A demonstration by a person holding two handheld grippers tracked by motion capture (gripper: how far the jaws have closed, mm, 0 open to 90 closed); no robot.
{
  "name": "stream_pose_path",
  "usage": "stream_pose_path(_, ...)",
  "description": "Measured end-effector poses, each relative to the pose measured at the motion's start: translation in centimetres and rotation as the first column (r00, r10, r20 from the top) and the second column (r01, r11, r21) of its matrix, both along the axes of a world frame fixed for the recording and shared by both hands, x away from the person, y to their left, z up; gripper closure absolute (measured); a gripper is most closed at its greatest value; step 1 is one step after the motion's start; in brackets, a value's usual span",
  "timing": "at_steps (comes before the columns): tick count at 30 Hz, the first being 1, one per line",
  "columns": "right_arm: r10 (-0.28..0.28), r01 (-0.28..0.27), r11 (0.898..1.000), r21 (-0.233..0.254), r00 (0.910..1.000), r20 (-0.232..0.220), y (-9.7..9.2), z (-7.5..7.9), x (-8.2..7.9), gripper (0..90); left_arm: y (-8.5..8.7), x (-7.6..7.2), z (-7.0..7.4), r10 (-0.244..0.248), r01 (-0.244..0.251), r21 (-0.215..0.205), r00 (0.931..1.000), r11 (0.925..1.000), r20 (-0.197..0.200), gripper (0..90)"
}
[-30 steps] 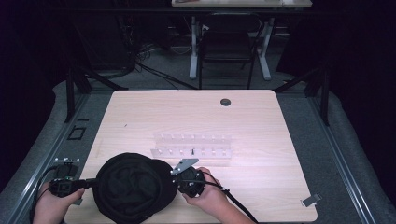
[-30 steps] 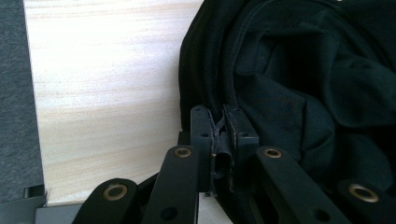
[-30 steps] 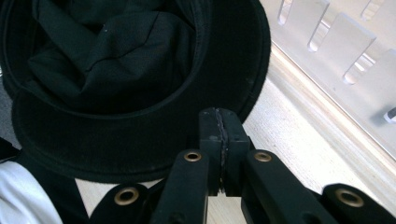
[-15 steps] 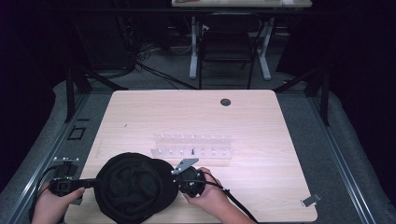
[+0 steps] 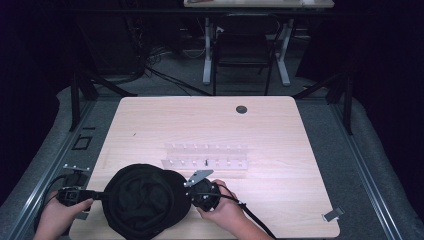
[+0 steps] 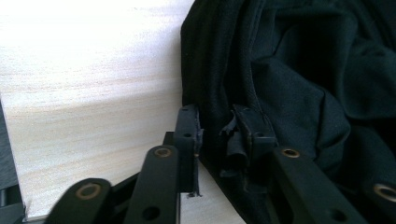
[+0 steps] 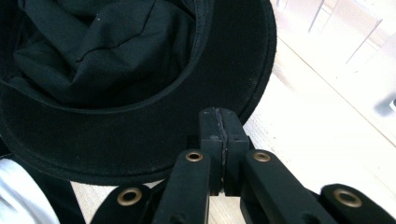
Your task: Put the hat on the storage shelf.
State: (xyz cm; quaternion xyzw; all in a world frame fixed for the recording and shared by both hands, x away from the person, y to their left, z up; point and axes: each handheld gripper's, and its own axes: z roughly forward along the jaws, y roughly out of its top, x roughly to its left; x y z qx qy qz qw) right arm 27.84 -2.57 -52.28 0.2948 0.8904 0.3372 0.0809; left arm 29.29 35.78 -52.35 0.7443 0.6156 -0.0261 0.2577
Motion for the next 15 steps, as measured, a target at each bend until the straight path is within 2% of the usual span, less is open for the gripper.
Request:
stream_pose_path(2, 0.001, -0.001, 1.000, 0.001, 1.0000, 0.002, 0.0, 0.0, 0.0, 90.0, -0.2, 0.2, -0.1, 0.000, 0.000, 0.014, 0.9999, 0.9999, -0.013, 76.2)
stream_pose_path(3, 0.000, 0.000, 1.000, 0.002, 1.0000, 0.002, 0.0, 0.1, 0.0, 90.0, -0.3, 0.4, -0.2, 0.003, -0.002, 0.006, 0.9993, 1.0000, -0.036, 77.1)
stream_pose_path(5, 0.001, -0.001, 1.000, 0.003, 1.0000, 0.003, 0.0, 0.1, 0.0, 90.0, -0.2, 0.6, -0.2, -0.003, 0.004, 0.011, 0.9992, 0.9999, -0.039, 78.5)
stream_pose_path(8, 0.001, -0.001, 1.000, 0.006, 1.0000, 0.008, 0.0, 0.1, -0.1, 90.0, -0.1, 0.8, -0.1, 0.006, -0.006, -0.007, 0.9976, 1.0000, -0.069, 81.1)
stream_pose_path(10, -0.002, 0.002, 1.000, 0.004, 0.9999, 0.010, 0.0, 0.1, -0.1, 90.0, -0.1, 1.0, 0.3, -0.001, 0.000, -0.011, 0.9948, 0.9999, -0.102, 82.1)
stream_pose_path(12, 0.000, 0.000, 1.000, -0.001, 0.9999, 0.012, 0.0, 0.1, -0.2, 90.0, -0.1, 1.0, 0.4, -0.002, 0.001, -0.010, 0.9941, 0.9999, -0.108, 82.2)
stream_pose_path(15, -0.003, 0.003, 1.000, -0.002, 0.9999, 0.015, 0.0, 0.1, -0.2, 90.0, -0.2, 1.3, 1.0, -0.007, 0.006, -0.006, 0.9898, 1.0000, -0.142, 82.3)
